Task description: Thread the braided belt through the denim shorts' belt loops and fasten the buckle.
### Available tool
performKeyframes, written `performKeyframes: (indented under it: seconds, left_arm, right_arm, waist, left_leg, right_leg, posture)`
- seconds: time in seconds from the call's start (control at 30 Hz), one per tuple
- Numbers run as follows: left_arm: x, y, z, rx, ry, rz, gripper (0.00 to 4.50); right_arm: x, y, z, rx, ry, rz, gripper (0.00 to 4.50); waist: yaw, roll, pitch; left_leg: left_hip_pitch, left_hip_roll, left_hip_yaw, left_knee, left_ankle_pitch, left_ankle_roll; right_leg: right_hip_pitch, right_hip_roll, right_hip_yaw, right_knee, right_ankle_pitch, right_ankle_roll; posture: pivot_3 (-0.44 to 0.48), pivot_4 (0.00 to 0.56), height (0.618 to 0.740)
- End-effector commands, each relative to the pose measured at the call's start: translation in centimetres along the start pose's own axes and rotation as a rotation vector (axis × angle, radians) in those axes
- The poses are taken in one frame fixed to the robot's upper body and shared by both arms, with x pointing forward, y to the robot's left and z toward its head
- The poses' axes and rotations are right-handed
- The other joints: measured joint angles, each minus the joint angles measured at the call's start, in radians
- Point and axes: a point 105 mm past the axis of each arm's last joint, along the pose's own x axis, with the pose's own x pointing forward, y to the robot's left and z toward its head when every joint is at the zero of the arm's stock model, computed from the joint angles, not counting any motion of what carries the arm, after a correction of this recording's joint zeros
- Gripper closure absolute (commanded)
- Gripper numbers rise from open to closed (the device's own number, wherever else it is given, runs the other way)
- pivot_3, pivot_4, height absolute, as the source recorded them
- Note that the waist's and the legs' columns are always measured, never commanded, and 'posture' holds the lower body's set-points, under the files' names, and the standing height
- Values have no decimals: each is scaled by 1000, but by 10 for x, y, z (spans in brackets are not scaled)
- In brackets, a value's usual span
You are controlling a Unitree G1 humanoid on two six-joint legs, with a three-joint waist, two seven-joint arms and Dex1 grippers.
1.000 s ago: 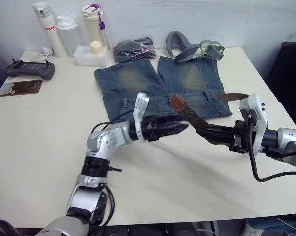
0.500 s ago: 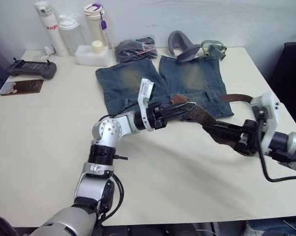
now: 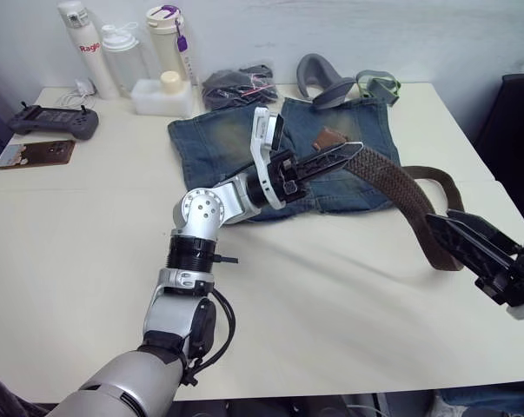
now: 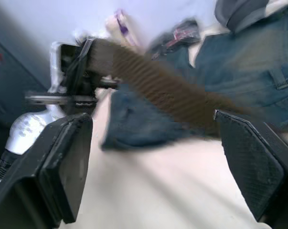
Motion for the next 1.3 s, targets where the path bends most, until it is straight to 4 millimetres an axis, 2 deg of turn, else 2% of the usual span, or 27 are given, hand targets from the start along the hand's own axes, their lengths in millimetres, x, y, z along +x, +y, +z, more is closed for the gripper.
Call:
performKeyframes:
  seconds: [0.03,0.17,0.3,0.4,0.6,0.7,0.83,0.93,0.97,1.0,1.07,1.13,1.3]
  left_arm:
    - [14,-4,0,-72,-6,9,4500]
    - [18,-11,-9,-108,46,-8,4500]
    - [14,-7,-26,-64,142,49,4500]
    - [9,1,-24,-55,115,101,4500]
    - [8,6,-18,-30,82,138,4500]
    - [8,7,-19,-30,81,138,4500]
    - [8,7,-22,-34,91,135,4500]
    - [6,16,-23,-13,97,186,4500]
    - [4,27,-23,-1,90,249,4500]
    - [1,36,-22,10,82,303,4500]
    - [-2,47,-19,35,57,357,3493]
    - [-2,52,-16,121,71,378,2729]
    - [7,68,-32,627,356,361,511]
  right_arm:
    - [14,13,-23,104,-89,20,53]
    - [36,9,-32,199,-188,20,53]
    - [56,15,-14,187,-322,105,53]
    - [66,10,-4,225,-393,107,53]
    - [71,11,-4,254,-404,137,53]
    - [73,7,-7,273,-401,120,819]
    - [71,-3,-1,309,-441,86,2798]
    - [70,-7,5,304,-466,64,4278]
    - [69,-10,7,296,-473,52,4465]
    - [67,-13,8,288,-482,34,4465]
    - [59,-21,11,272,-505,-18,4500]
    - [49,-28,13,237,-511,-65,4500]
    - [13,-34,25,128,-503,-179,4500]
  waist:
    - [-6,0,0]
    - [-15,1,0]
    - [-20,2,0]
    - [-15,2,0]
    - [-9,2,0]
    - [-5,2,0]
    - [-4,2,0]
    - [-3,2,0]
    - [-3,2,0]
    - [-2,2,0]
    - [0,2,0]
    - [1,2,0]
    - [7,2,0]
  left_leg:
    - [0,0,1,-1,0,0]
    - [1,0,3,-2,0,0]
    - [1,0,3,-2,1,-1]
    - [1,0,2,-2,1,-2]
    - [1,0,3,-2,1,-1]
    - [1,0,3,-2,1,-1]
    - [1,0,3,-2,1,-1]
    - [1,0,3,-1,1,-1]
    - [1,-1,3,-1,1,-1]
    - [1,0,3,-1,1,-1]
    - [1,-1,3,-1,1,-1]
    - [1,-1,3,-1,1,-1]
    - [1,-1,5,-3,1,-1]
  right_leg:
    - [0,0,1,0,0,0]
    - [-2,0,2,1,0,0]
    - [-2,0,2,1,0,0]
    - [-2,0,1,1,0,0]
    - [-2,0,2,1,0,0]
    - [-2,0,2,1,0,0]
    - [-2,0,2,1,0,0]
    - [-2,0,2,1,0,0]
    - [-2,0,2,1,0,0]
    - [-2,0,2,1,0,0]
    - [-2,-1,2,1,0,0]
    - [-2,-1,2,1,0,0]
    - [-2,-1,2,-1,0,0]
  posture:
    - [0,150,740]
    - [0,150,740]
    - [0,150,740]
    - [0,150,740]
    - [0,150,740]
    - [0,150,740]
    - [0,150,740]
    - [0,150,740]
    - [0,150,740]
    - [0,150,740]
    - [0,150,740]
    - [0,150,740]
    - [0,150,740]
